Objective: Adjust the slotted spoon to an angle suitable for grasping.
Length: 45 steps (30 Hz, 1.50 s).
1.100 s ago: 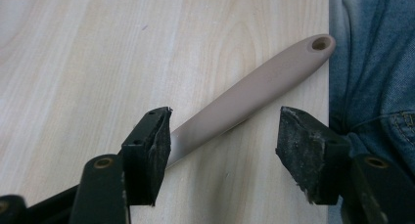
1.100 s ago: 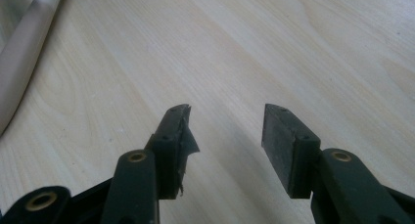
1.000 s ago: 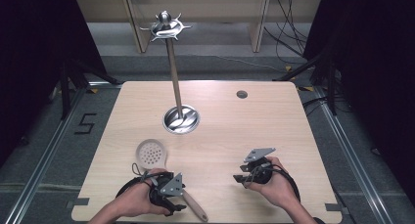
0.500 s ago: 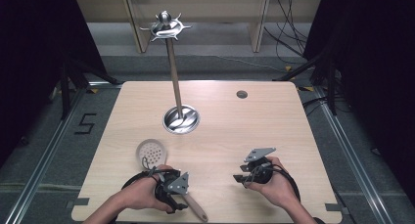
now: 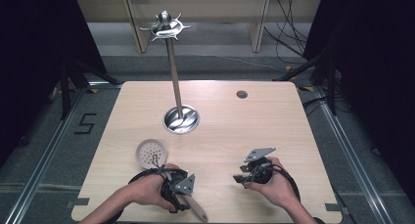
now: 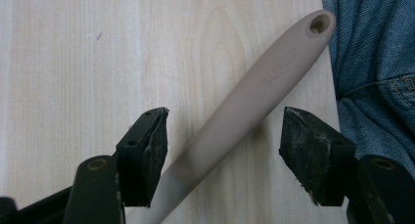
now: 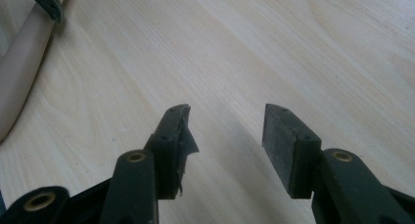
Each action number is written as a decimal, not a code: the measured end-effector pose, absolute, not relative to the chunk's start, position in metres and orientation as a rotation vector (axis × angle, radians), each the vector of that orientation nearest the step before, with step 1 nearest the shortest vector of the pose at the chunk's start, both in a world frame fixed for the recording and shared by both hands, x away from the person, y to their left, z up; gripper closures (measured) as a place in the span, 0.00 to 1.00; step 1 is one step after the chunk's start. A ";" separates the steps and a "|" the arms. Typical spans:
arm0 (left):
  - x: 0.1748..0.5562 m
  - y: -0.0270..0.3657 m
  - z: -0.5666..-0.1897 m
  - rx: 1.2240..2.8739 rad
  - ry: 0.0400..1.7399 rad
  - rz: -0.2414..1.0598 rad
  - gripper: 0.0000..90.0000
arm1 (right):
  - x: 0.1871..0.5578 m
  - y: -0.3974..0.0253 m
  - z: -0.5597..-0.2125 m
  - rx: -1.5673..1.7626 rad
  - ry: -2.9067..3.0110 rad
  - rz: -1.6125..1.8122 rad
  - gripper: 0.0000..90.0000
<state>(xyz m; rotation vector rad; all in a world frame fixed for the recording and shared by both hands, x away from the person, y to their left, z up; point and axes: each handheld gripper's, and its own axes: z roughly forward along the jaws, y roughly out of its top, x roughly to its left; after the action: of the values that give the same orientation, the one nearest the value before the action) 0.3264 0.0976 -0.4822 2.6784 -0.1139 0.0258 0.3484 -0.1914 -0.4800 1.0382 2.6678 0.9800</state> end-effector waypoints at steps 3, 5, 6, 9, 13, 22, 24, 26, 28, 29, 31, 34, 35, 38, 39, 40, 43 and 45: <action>0.327 0.096 -0.485 2.692 -0.122 0.017 0.38 | 0.349 -0.191 -0.481 1.038 2.670 0.982 0.59; 0.328 0.096 -0.485 2.704 -0.139 0.017 0.39 | 0.349 -0.191 -0.481 1.039 2.672 0.981 0.59; 0.328 0.096 -0.485 2.704 -0.139 0.017 0.40 | 0.349 -0.191 -0.481 1.039 2.672 0.981 0.59; 0.329 0.095 -0.486 2.710 -0.138 0.010 0.42 | 0.349 -0.192 -0.481 1.041 2.678 0.982 0.59; 0.328 0.095 -0.488 2.717 -0.118 0.008 0.43 | 0.349 -0.192 -0.482 1.031 2.677 0.977 0.59; 0.330 0.093 -0.487 2.739 -0.123 -0.011 0.47 | 0.351 -0.192 -0.483 1.020 2.674 0.983 0.58; 0.330 0.092 -0.487 2.743 -0.125 -0.012 0.47 | 0.351 -0.192 -0.483 1.020 2.675 0.983 0.58; 0.330 0.091 -0.487 2.758 -0.127 -0.019 0.48 | 0.349 -0.192 -0.482 1.048 2.681 0.982 0.58; 0.330 0.090 -0.487 2.763 -0.118 -0.028 0.48 | 0.350 -0.192 -0.483 1.047 2.680 0.983 0.58; 0.329 0.090 -0.487 2.767 -0.111 -0.036 0.48 | 0.350 -0.192 -0.482 1.055 2.684 0.982 0.58; 0.330 0.089 -0.486 2.777 -0.126 -0.031 0.49 | 0.350 -0.193 -0.483 1.058 2.684 0.983 0.58; 0.331 0.088 -0.486 2.780 -0.132 -0.040 0.50 | 0.352 -0.194 -0.485 1.015 2.672 0.991 0.58; 0.331 0.088 -0.486 2.781 -0.139 -0.044 0.50 | 0.352 -0.194 -0.484 1.049 2.672 1.004 0.58; 0.332 0.087 -0.485 2.787 -0.153 -0.054 0.52 | 0.352 -0.196 -0.483 1.052 2.674 0.999 0.58; 0.334 0.085 -0.485 2.792 -0.169 -0.046 0.53 | 0.352 -0.196 -0.483 1.046 2.671 1.003 0.58; 0.334 0.085 -0.485 2.794 -0.176 -0.051 0.53 | 0.352 -0.196 -0.483 1.057 2.672 1.000 0.58; 0.334 0.083 -0.485 2.793 -0.168 -0.066 0.55 | 0.351 -0.196 -0.483 1.078 2.666 1.019 0.58; 0.334 0.083 -0.485 2.798 -0.174 -0.068 0.55 | 0.352 -0.196 -0.483 1.074 2.668 1.018 0.58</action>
<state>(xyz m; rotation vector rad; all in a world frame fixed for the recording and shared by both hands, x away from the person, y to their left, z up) 0.3342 0.0829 -0.4849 2.7976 -0.1743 -0.0684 0.3515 -0.1956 -0.4829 1.0743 2.6676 1.0177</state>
